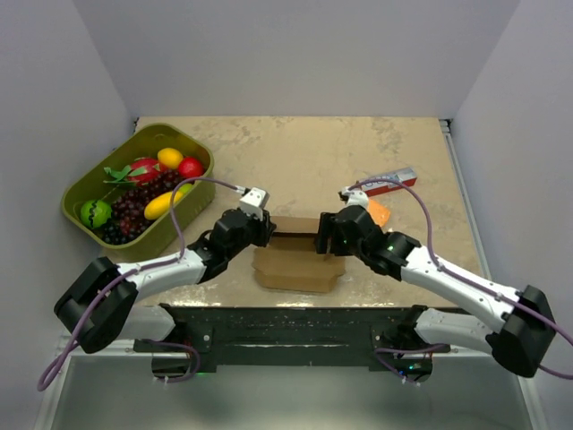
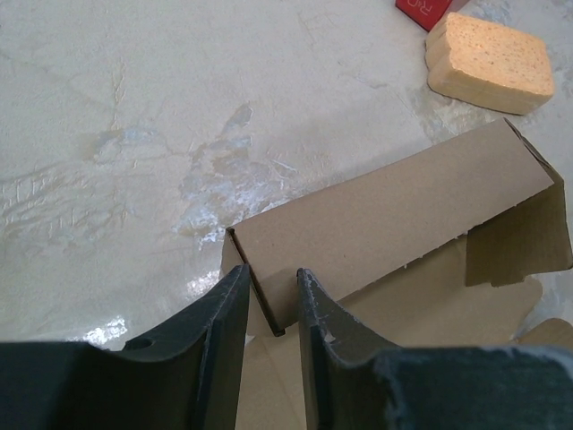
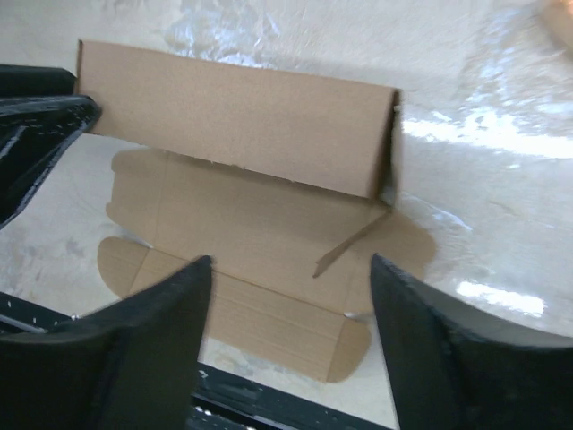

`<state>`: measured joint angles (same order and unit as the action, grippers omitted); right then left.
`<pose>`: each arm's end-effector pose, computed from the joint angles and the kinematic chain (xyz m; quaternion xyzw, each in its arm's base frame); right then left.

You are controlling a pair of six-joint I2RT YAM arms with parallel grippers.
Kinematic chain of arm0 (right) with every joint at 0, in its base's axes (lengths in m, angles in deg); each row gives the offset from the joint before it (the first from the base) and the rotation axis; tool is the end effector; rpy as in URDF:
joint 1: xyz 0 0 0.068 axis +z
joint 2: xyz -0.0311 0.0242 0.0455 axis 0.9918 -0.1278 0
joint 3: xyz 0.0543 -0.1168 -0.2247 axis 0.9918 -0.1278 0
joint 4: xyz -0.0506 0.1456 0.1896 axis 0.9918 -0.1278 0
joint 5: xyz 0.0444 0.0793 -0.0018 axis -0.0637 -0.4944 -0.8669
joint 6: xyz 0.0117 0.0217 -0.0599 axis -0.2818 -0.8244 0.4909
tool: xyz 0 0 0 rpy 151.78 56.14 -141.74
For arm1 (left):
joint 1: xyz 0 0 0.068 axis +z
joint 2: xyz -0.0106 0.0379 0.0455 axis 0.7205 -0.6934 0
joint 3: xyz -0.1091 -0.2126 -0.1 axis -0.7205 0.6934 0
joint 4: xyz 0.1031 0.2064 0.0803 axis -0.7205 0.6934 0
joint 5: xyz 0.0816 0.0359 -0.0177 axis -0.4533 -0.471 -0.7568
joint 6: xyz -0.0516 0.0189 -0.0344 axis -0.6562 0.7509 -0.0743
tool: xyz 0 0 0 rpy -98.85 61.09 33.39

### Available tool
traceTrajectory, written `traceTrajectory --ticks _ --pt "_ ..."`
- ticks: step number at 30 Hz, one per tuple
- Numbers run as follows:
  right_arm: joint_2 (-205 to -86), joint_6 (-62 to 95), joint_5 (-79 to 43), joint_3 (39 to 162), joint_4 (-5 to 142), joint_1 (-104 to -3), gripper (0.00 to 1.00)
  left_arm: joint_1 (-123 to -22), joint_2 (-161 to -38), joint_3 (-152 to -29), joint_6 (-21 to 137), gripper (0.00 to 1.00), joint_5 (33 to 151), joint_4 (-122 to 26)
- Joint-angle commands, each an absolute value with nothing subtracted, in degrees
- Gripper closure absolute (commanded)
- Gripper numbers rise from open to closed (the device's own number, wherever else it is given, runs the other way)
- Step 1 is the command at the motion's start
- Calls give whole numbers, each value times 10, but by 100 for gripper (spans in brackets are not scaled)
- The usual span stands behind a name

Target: Fold the paper box

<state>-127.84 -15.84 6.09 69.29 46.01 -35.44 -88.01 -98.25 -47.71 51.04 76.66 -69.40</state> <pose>0.1689 0.1619 0.2359 -0.0073 0.9078 0.1797 0.3789 0.2057 -0.1765 0.1889 0.1373 0.8166 -0.2371 0.5080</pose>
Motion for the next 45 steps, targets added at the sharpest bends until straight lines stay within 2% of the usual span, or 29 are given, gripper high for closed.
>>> traceTrajectory --ticks 1,4,8,13,25,31,38,45 --pt "-1211 -143 147 746 365 -359 20 -877 -982 -492 528 67 768 -639" --pt "-1188 -123 162 758 342 -395 16 -871 -979 -491 531 67 771 -637" --pt "-1199 -96 134 729 349 -470 20 -861 -975 -486 531 67 779 -637" --pt "-1242 -91 119 704 372 -470 31 -855 -977 -485 529 67 793 -642" --pt "-1299 -108 54 633 465 -456 36 -847 -980 -494 535 67 800 -635" --pt "-1331 -79 22 615 564 -419 32 -846 -981 -496 539 67 807 -636" --pt "-1375 -67 81 600 639 -408 28 -845 -981 -495 546 67 810 -637" --pt "-1364 -59 131 587 713 -406 27 -843 -981 -496 554 67 816 -639"
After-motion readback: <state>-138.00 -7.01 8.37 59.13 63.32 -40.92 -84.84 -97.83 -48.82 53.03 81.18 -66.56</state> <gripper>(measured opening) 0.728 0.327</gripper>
